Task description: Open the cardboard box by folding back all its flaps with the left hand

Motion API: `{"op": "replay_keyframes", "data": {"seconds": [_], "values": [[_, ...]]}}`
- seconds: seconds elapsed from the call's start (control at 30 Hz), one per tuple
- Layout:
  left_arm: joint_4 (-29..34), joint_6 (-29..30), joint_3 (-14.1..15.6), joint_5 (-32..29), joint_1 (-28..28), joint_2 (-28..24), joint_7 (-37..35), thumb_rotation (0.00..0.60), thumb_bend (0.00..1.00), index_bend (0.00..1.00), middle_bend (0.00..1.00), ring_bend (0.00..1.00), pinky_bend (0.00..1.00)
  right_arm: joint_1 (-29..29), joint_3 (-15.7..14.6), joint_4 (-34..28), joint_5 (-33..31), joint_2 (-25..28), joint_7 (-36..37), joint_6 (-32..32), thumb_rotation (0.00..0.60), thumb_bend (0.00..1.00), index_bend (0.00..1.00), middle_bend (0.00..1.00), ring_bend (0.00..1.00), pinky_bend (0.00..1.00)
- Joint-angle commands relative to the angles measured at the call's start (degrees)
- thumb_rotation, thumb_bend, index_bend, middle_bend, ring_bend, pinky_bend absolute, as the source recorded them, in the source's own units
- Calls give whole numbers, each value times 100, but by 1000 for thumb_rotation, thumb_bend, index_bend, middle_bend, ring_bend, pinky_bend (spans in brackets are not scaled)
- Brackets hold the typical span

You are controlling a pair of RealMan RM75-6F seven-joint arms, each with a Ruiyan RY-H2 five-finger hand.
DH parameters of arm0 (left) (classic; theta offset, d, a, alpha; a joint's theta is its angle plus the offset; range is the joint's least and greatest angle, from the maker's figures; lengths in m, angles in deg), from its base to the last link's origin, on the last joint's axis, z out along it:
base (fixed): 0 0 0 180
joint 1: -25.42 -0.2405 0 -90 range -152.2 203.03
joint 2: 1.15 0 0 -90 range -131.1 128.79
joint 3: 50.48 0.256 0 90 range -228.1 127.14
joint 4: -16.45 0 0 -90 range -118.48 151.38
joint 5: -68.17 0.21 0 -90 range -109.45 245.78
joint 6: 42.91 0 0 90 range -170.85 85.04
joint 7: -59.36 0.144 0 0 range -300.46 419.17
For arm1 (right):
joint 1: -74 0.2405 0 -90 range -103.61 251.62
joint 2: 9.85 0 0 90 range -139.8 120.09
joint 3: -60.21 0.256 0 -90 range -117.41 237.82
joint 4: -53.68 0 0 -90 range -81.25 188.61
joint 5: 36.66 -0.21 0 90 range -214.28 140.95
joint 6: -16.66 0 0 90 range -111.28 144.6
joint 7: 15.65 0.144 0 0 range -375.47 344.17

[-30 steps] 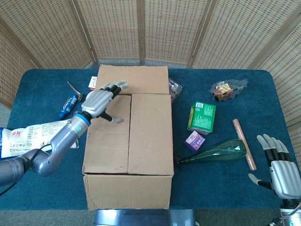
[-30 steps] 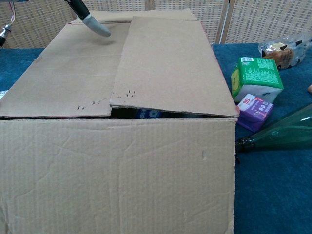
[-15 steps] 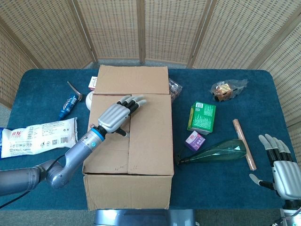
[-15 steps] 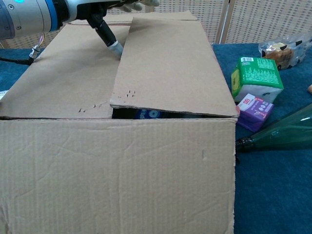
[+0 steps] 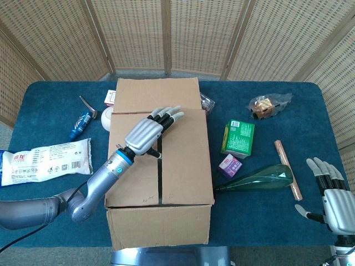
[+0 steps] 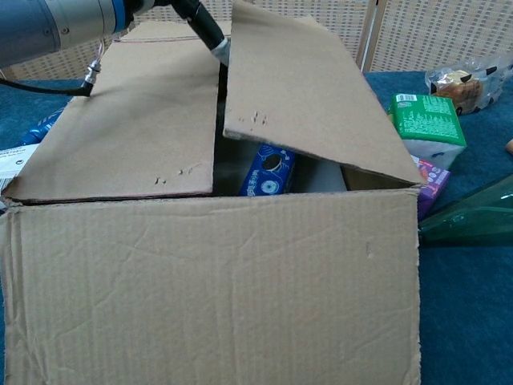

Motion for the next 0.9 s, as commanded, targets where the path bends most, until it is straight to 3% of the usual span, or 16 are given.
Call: {"op": "replay_keyframes", "data": {"seconds": [0.03,0.23,0.53,0.7,0.9], "values": [[113,58,-159,54,34,-103,76,600,0,0,0,0,26,1,-1,-8,-1,15,24,-3,600,88,0,0,0,0],[90,-23,-530,-176,285,-5,281,600,0,0,0,0,30,10,2,-10,-13,23,35,-17,600,89,0,0,0,0],[-328,43,-1096,-604,950,673,783,600,0,0,0,0,31,40,28,-3,-96,36,50,-72,600,89,0,0,0,0],[-368,60,-1205,-940,1205,983,1093,600,0,0,0,0,31,57,39,-9,-131,36,34,-101,600,90,0,0,0,0],[-149,122,-1006,-1113,1142,958,1405,600,0,0,0,0,36,58,25,-36,-87,46,13,-94,600,90,0,0,0,0]]}}
